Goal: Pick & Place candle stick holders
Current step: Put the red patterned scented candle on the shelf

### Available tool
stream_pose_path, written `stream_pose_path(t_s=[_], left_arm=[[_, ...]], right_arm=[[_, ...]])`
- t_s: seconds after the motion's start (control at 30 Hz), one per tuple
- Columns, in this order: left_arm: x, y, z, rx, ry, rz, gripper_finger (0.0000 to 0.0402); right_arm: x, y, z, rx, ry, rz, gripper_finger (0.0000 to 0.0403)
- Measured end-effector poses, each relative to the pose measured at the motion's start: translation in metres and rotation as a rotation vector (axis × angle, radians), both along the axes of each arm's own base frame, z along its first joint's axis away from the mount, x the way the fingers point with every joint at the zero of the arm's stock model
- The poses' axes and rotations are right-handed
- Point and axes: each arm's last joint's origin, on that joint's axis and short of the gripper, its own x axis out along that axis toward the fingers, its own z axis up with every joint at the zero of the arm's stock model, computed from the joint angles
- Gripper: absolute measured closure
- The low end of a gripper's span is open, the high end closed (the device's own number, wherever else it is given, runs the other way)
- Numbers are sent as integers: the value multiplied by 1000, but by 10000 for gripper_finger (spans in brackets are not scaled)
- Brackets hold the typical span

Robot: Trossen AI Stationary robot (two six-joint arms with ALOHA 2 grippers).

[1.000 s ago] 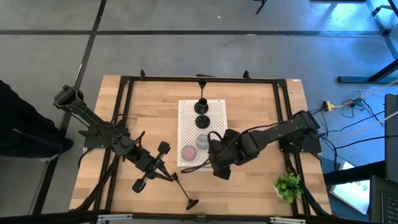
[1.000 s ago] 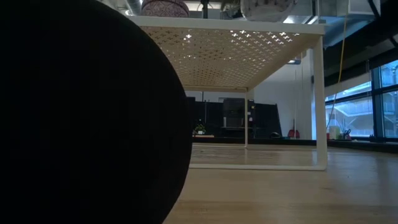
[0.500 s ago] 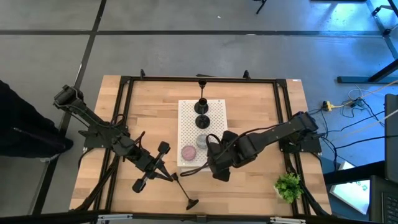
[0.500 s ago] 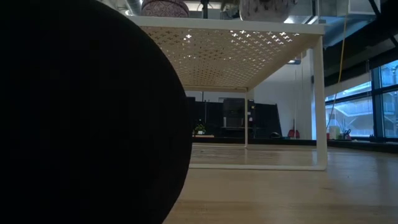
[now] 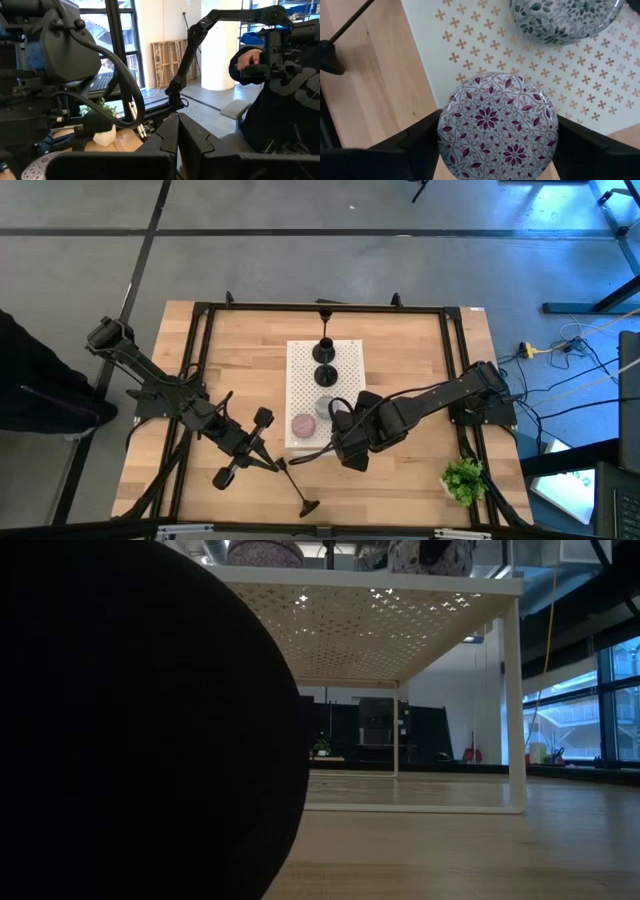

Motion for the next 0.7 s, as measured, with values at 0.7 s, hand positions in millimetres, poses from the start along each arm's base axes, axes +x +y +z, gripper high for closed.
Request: stream_pose_path(t_s=[0.7], left_arm=[[0,0,0,0,0,0,399]], right_arm=[[2,0,0,-25,-13,58,76]])
